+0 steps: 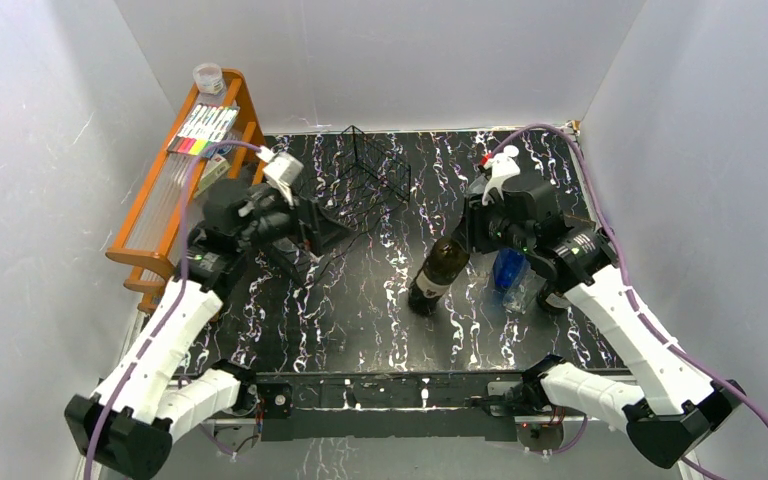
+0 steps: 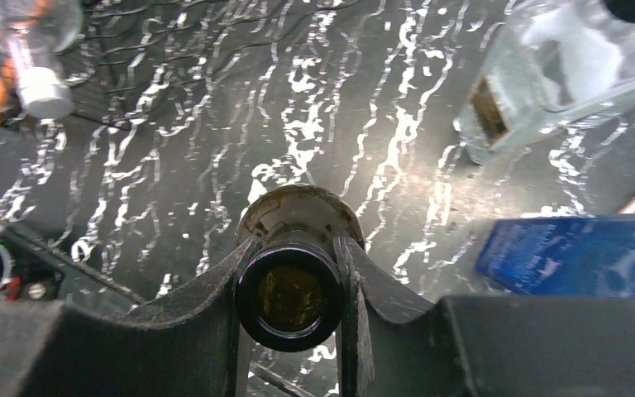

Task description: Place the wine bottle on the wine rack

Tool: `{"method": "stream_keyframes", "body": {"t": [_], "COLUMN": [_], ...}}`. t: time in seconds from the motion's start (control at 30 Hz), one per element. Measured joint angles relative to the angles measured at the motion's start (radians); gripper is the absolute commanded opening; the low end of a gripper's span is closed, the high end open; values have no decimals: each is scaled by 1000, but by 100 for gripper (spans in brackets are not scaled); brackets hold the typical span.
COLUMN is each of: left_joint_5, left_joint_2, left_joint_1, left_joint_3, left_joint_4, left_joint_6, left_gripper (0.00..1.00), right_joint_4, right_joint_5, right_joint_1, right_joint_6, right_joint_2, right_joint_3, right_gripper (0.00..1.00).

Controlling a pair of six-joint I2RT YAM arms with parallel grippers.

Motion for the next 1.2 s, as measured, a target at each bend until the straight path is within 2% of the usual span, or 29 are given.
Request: {"method": "stream_keyframes", "body": {"t": [0.13, 0.27, 0.4, 0.53, 0.7, 0.9, 1.07, 1.2], "left_joint_5": [-18, -85, -127, -138, -125, -93, -49, -22], "left_joint_2": [75, 163, 206, 217, 293, 335, 335, 349], "left_joint_1": [-161, -354, -453, -472, -487, -492, -492, -492], "left_joint_3": [-84, -163, -244, -306, -313, -324, -361, -367], "left_joint_4": [101, 188, 259, 356, 454, 515, 584, 605], "left_joint_6": [-5, 28, 54, 72, 108, 156, 164, 165], "left_gripper": [94, 96, 98, 98, 98, 90, 94, 93], "right_joint_4": [53, 97, 106, 115, 148, 168, 172, 178], "right_joint_5": [-90, -168, -216, -256, -315, -344, -372, -393], "right_joint_1": [0, 0, 0, 0, 0, -1, -1, -1], "right_joint_6": [51, 97, 122, 136, 157, 159, 164, 173], "right_joint_2": [-27, -44, -53, -65, -73, -73, -73, -73], "right_joint_3": [-45, -100, -127, -132, -138, -144, -145, -145], "right_gripper": [0, 0, 0, 0, 0, 1, 1, 1]}}
